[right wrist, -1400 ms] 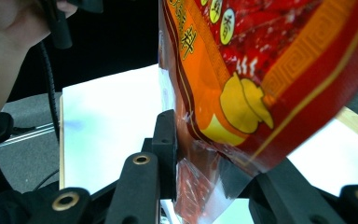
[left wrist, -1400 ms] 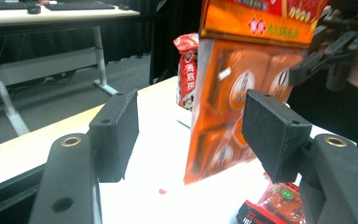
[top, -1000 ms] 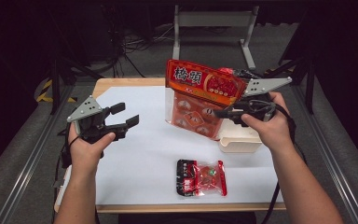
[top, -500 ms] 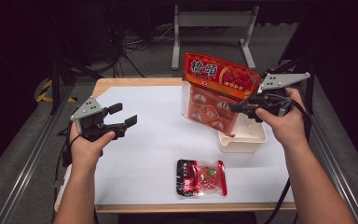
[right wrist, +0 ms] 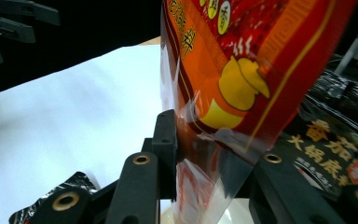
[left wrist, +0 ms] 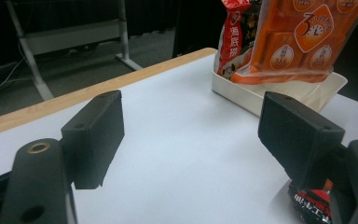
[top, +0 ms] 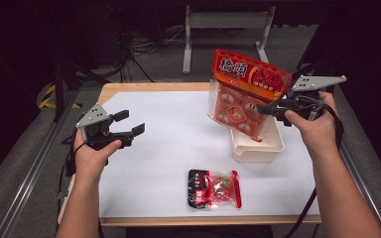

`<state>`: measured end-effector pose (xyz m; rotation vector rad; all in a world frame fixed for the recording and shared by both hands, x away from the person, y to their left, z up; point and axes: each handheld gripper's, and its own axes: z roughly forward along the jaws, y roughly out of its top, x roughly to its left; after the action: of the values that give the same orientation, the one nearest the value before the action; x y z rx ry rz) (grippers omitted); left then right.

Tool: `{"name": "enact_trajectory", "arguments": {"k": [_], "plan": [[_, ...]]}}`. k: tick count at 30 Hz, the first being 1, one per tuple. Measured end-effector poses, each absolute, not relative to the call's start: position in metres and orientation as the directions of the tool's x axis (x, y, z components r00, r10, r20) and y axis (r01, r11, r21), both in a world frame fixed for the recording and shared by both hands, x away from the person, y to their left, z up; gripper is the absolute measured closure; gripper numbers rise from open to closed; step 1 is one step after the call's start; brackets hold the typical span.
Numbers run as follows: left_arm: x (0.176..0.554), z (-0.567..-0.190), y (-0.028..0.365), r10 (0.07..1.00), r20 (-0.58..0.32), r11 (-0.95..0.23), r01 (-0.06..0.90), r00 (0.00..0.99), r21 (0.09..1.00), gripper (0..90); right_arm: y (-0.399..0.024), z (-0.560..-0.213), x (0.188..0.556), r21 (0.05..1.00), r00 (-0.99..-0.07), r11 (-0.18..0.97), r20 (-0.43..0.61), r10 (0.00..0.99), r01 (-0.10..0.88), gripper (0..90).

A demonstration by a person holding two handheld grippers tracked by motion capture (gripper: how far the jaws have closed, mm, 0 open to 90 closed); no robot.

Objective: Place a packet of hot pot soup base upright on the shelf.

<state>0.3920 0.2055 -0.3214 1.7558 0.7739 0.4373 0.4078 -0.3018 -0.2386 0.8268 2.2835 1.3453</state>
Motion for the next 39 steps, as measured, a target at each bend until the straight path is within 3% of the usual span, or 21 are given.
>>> {"name": "enact_trajectory", "arguments": {"k": [39], "plan": [[0.396,-0.327,0.210,0.689,-0.100,-0.184,0.307,0.717,0.934,23.6,-0.340,-0.248,0.415,0.883,-0.627,0.339,-0.069,0.776,0.323,70.8]]}}
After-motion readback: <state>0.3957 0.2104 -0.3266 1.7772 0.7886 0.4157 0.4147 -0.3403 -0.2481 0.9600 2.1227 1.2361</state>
